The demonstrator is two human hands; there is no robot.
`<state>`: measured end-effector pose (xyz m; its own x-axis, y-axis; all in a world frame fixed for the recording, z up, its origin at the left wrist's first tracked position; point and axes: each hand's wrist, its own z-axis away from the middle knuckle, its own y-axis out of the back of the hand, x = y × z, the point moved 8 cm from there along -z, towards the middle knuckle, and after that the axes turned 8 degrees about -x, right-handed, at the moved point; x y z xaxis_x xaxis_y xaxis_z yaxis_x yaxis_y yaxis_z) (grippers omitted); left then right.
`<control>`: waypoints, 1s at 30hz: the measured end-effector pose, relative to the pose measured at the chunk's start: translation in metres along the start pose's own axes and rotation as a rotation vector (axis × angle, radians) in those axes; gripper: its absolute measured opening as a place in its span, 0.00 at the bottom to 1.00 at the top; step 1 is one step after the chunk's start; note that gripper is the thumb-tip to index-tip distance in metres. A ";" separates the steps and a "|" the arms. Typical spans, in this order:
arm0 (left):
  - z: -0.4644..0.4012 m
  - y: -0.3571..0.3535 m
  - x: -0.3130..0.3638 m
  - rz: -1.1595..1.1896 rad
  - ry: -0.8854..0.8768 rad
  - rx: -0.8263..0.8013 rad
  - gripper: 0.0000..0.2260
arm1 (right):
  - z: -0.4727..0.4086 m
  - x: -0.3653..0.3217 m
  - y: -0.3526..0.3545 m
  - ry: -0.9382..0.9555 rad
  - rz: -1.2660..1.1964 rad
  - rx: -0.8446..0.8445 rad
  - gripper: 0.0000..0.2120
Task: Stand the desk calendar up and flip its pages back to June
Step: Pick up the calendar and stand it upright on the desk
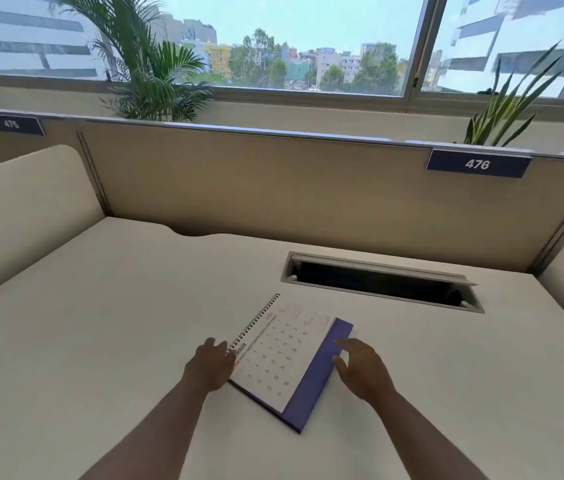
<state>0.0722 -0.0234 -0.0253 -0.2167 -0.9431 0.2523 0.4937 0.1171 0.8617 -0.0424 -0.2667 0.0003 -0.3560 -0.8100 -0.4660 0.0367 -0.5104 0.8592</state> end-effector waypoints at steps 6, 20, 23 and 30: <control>-0.017 -0.011 0.003 0.162 0.033 -0.065 0.21 | -0.011 0.010 -0.024 -0.150 -0.271 -0.099 0.25; -0.031 -0.004 0.013 0.552 0.197 -0.026 0.22 | -0.014 0.025 -0.045 -0.467 -0.937 0.002 0.11; -0.027 -0.006 0.010 0.662 0.219 -0.033 0.21 | -0.010 0.031 -0.048 -0.491 -0.956 -0.031 0.10; -0.019 -0.013 0.009 0.966 0.195 -0.021 0.16 | -0.006 0.036 -0.041 -0.481 -1.100 0.017 0.06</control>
<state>0.0795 -0.0390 -0.0424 0.4292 -0.4796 0.7653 0.4005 0.8606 0.3147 -0.0515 -0.2766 -0.0531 -0.5014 0.2501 -0.8283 -0.5166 -0.8545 0.0547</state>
